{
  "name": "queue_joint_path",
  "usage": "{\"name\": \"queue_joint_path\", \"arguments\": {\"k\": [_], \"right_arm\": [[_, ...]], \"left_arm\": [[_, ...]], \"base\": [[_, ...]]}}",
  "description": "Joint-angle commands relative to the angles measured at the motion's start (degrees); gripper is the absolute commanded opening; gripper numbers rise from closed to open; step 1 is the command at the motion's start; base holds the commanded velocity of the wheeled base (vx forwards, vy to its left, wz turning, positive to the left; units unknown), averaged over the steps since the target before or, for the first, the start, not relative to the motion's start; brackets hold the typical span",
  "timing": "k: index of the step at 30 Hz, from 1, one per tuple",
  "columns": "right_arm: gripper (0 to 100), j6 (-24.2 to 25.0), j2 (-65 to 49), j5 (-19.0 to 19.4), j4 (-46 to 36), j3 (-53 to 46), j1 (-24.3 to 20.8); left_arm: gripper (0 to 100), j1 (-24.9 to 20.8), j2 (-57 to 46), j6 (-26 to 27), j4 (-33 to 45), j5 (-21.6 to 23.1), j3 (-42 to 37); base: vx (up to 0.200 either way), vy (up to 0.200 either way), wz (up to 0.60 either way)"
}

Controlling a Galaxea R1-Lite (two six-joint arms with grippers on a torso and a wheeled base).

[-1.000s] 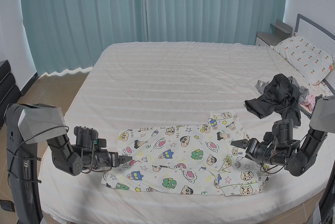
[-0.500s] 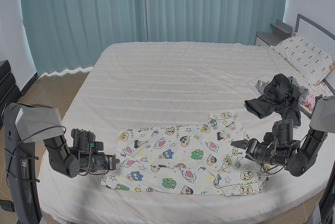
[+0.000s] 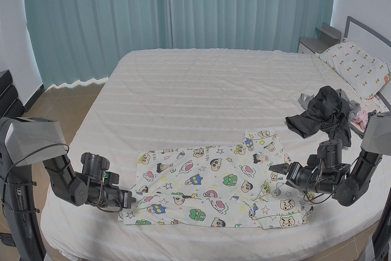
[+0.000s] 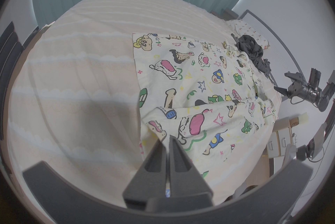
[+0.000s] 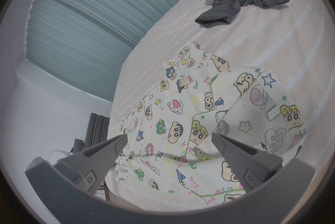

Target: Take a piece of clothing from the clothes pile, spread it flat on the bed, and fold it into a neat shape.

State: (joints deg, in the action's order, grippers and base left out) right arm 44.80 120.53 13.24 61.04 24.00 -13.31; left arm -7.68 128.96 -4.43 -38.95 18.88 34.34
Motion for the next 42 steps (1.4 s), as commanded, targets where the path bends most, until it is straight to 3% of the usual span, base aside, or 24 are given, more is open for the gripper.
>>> {"name": "queue_joint_path", "arguments": {"k": [1, 8, 13, 21, 23, 28, 33, 35, 37, 42], "right_arm": [[100, 0.02, -0.03, 0.03, 0.05, -0.1, -0.05], [100, -0.06, -0.03, 0.03, 0.05, -0.36, -0.05], [100, -1.47, -0.56, 0.03, 0.05, -0.27, 0.83], [100, -10.79, 1.29, 0.03, -1.18, -1.94, 4.79], [100, -17.29, 2.25, 0.03, -3.91, -2.82, 6.37], [100, -25.46, 3.4, 0.47, -8.22, -3.88, 8.21], [100, -30.21, 4.98, 1.97, -8.3, -4.84, 9.88], [100, -32.58, 5.16, 4.95, -8.04, -5.37, 11.2], [100, -33.37, 5.33, 7.06, -8.04, -5.46, 11.82], [100, -34.69, 8.06, 7.77, -6.99, -4.76, 11.91]], "left_arm": [[0, 0.12, -3.28, 0.12, 1.51, -0.07, 0.02], [0, -0.05, -6.71, 1.0, 13.28, -1.48, 3.01], [0, -0.05, -6.36, 1.0, 14.34, -2.18, 3.8], [0, -0.05, -1.79, 0.73, 14.08, -2.54, 5.3], [0, -0.14, -0.73, 0.82, 13.72, -2.54, 5.39], [0, -0.14, -0.29, 0.73, 12.32, -2.54, 5.21], [0, -0.14, -0.2, 0.73, 12.23, -2.45, 5.21], [0, -0.14, -0.2, 0.65, 12.05, -2.36, 5.12], [0, -0.05, -0.2, 0.65, 12.05, -2.1, 5.12], [0, -0.05, -0.2, 0.65, 12.05, -2.01, 5.21]], "base": [[0.0, 0.0, 0.0], [0.0, 0.0, 0.0], [0.0, 0.0, 0.0], [0.0, 0.0, 0.0], [0.0, 0.0, 0.0], [0.0, 0.0, 0.0], [0.0, 0.0, 0.0], [0.0, 0.0, 0.0], [0.0, 0.0, 0.0], [0.0, 0.0, 0.0]]}}
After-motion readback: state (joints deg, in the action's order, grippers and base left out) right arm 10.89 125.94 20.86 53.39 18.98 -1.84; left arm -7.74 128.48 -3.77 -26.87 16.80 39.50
